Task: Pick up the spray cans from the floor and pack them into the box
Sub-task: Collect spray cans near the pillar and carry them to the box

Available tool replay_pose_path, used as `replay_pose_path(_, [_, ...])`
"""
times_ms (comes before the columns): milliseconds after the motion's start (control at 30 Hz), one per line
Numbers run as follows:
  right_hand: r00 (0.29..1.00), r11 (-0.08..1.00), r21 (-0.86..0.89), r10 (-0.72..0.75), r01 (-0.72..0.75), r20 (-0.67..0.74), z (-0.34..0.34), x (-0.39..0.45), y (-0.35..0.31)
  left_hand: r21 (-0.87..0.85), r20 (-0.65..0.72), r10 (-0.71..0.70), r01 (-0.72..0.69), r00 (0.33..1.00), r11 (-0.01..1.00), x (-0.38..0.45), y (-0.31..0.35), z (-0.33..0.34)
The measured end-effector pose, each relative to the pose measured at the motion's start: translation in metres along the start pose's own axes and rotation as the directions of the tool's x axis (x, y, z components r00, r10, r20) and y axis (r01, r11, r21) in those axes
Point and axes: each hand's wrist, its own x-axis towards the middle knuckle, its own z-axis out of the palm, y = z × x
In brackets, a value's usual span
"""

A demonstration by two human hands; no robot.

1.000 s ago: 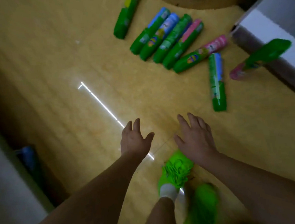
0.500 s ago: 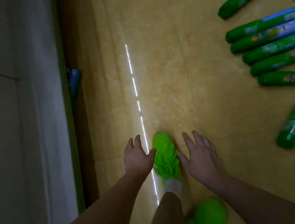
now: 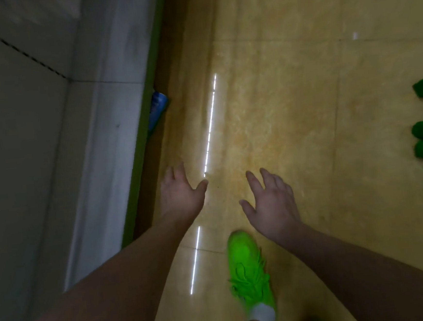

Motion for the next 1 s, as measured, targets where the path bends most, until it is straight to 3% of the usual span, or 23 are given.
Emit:
replay_pose_path(267, [0.984, 0.981, -0.076, -0.175, 0.176, 0.024, -0.029, 0.121, -0.047, -0.088, -0.051, -0.085, 0.080, 0.995, 0.993, 0.083, 0.003, -0.024])
replay_pose_path(467, [0.930, 0.911, -0.187, -0.358, 0.366, 0.078, -0.029, 0.233, -0.055, -0.114, -0.067, -0.134, 0.126, 0.989, 0.985, 0.177, 0.002, -0.007])
replay_pose_path(733, [0.869, 0.818, -0.296, -0.477, 0.494, 0.133, -0.014, 0.363, -0.040, 0.032, -0.035, -0.040, 0.041, 0.999, 0.999, 0.307, 0.007, 0.027])
replay_pose_path(1000, [0.856, 0.793, -0.321, -0.485, 0.517, 0.181, 0.009, 0.415, -0.017, 0.108, 0.002, -0.333, 0.331, 0.943, 0.937, 0.359, 0.003, 0.039])
